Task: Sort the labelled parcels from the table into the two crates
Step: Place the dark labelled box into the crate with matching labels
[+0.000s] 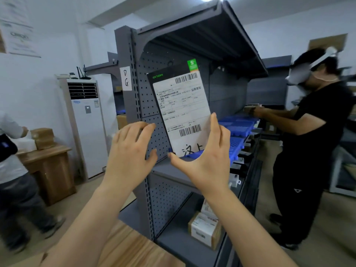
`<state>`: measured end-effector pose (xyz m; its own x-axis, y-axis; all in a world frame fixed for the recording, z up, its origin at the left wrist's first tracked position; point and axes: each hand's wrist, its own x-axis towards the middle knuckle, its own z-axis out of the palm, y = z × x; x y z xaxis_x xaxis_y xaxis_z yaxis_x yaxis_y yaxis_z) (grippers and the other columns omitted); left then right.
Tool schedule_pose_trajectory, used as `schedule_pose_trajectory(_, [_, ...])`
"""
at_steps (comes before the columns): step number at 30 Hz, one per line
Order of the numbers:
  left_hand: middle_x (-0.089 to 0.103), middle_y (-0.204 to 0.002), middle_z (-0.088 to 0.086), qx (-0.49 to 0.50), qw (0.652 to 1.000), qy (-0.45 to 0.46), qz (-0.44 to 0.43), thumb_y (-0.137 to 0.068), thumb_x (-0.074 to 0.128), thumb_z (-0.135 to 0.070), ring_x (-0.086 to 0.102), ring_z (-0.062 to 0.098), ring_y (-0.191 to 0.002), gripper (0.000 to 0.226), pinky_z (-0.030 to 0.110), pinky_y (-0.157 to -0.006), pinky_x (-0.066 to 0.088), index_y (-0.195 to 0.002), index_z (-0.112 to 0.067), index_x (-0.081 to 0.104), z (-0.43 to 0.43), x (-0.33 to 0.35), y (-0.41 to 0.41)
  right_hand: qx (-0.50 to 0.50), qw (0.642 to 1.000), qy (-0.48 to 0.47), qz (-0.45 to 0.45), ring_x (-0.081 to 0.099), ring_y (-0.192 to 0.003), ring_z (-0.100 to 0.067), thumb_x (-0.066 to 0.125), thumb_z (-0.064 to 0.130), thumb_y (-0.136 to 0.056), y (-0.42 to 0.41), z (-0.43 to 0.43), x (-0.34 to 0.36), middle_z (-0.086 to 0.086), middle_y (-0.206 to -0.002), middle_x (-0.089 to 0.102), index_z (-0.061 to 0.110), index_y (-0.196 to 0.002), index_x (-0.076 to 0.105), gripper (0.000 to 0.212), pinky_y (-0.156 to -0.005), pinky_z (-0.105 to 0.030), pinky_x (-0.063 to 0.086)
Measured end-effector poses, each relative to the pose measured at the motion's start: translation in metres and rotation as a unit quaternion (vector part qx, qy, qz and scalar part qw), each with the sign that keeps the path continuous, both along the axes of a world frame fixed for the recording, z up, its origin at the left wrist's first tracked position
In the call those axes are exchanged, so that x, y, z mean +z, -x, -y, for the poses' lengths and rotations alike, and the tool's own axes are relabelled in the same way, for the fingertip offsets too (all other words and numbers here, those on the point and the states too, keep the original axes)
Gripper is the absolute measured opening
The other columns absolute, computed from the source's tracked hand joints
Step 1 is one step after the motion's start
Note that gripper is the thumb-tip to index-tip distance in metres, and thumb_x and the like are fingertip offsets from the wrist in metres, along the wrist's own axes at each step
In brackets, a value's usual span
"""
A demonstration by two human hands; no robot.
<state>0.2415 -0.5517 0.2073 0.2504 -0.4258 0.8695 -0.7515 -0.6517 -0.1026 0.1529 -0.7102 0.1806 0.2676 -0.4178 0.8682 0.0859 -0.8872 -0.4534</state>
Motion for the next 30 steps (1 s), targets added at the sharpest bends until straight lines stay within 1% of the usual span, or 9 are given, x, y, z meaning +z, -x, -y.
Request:
schedule_pose_trajectory(5, [0.057, -0.121, 0.013, -0.02, 1.0, -0.005, -0.007, -0.07, 0.078, -0.014, 0.051, 0.032, -0.113, 0.062, 0.047, -0.096, 0.042, -0.128, -0.007, 0.055, 0.032, -0.008, 0.013, -0.026, 1.0, -0.005, -0.004, 0.035, -0.131, -0.019, 0.083, 0.058, -0.058, 0.022, 0.028, -0.01, -0.003, -0.14, 0.032, 0.013, -0.155, 0.016, 0.126, -0.096, -0.026, 0.041])
schedule_pose_trajectory(10, [0.058, -0.12, 0.012, -0.053, 0.999, -0.002, -0.011, -0.071, 0.077, -0.014, 0.051, 0.031, -0.113, 0.061, 0.047, -0.096, 0.042, -0.127, -0.008, 0.056, 0.058, -0.02, 0.025, -0.071, 0.997, 0.001, -0.009, 0.036, -0.13, -0.019, 0.084, 0.056, -0.057, 0.043, 0.047, -0.019, -0.006, -0.139, 0.037, 0.009, -0.154, 0.021, 0.125, -0.091, -0.019, 0.035])
schedule_pose_trajectory(15, [0.059, -0.119, 0.012, -0.101, 0.995, -0.001, -0.016, -0.069, 0.078, -0.013, 0.054, 0.032, -0.112, 0.061, 0.047, -0.096, 0.043, -0.126, -0.007, 0.057, 0.072, -0.022, 0.025, -0.103, 0.995, 0.006, -0.003, 0.036, -0.129, -0.019, 0.082, 0.056, -0.057, 0.054, 0.052, -0.022, -0.006, -0.137, 0.037, 0.008, -0.153, 0.022, 0.123, -0.095, -0.017, 0.032])
schedule_pose_trajectory(18, [0.059, -0.118, 0.012, -0.131, 0.991, -0.005, -0.01, -0.068, 0.079, -0.012, 0.054, 0.032, -0.111, 0.061, 0.047, -0.095, 0.043, -0.125, -0.007, 0.057, 0.075, -0.021, 0.021, -0.121, 0.993, 0.001, -0.004, 0.037, -0.128, -0.022, 0.086, 0.051, -0.058, 0.056, 0.049, -0.025, -0.009, -0.137, 0.038, 0.006, -0.153, 0.021, 0.124, -0.096, -0.011, 0.025])
schedule_pose_trajectory(20, [0.059, -0.117, 0.013, -0.158, 0.987, -0.007, -0.007, -0.068, 0.078, -0.011, 0.054, 0.032, -0.109, 0.061, 0.047, -0.094, 0.044, -0.125, -0.006, 0.057, 0.076, -0.022, 0.018, -0.142, 0.99, -0.004, -0.008, 0.038, -0.128, -0.023, 0.087, 0.049, -0.058, 0.058, 0.046, -0.028, -0.009, -0.137, 0.036, 0.008, -0.154, 0.019, 0.124, -0.096, -0.013, 0.028])
schedule_pose_trajectory(22, [0.059, -0.117, 0.013, -0.189, 0.982, -0.009, -0.007, -0.067, 0.078, -0.011, 0.054, 0.032, -0.109, 0.061, 0.047, -0.093, 0.044, -0.125, -0.006, 0.057, 0.077, -0.026, 0.016, -0.163, 0.987, -0.011, -0.011, 0.038, -0.13, -0.023, 0.086, 0.05, -0.058, 0.062, 0.041, -0.034, -0.006, -0.137, 0.034, 0.01, -0.154, 0.017, 0.125, -0.096, -0.022, 0.037])
schedule_pose_trajectory(24, [0.059, -0.118, 0.012, -0.217, 0.976, -0.015, -0.01, -0.067, 0.078, -0.011, 0.054, 0.032, -0.11, 0.062, 0.047, -0.094, 0.043, -0.125, -0.006, 0.057, 0.078, -0.032, 0.014, -0.188, 0.982, -0.022, -0.013, 0.038, -0.129, -0.021, 0.085, 0.052, -0.058, 0.069, 0.035, -0.042, -0.005, -0.137, 0.034, 0.011, -0.154, 0.016, 0.125, -0.095, -0.026, 0.04])
schedule_pose_trajectory(28, [0.058, -0.12, 0.013, -0.279, 0.959, -0.034, -0.03, -0.067, 0.08, -0.011, 0.054, 0.033, -0.111, 0.063, 0.047, -0.094, 0.043, -0.125, -0.007, 0.057, 0.087, -0.05, 0.019, -0.254, 0.965, -0.063, -0.035, 0.034, -0.129, -0.017, 0.087, 0.053, -0.056, 0.088, 0.018, -0.058, -0.003, -0.138, 0.032, 0.015, -0.155, 0.015, 0.128, -0.095, -0.023, 0.035])
schedule_pose_trajectory(30, [0.058, -0.119, 0.013, -0.318, 0.947, -0.037, -0.041, -0.066, 0.08, -0.012, 0.052, 0.032, -0.11, 0.063, 0.043, -0.095, 0.04, -0.124, -0.007, 0.057, 0.094, -0.058, 0.028, -0.29, 0.953, -0.072, -0.046, 0.034, -0.131, -0.019, 0.087, 0.053, -0.056, 0.103, 0.011, -0.066, -0.004, -0.139, 0.032, 0.015, -0.155, 0.014, 0.128, -0.098, -0.023, 0.033])
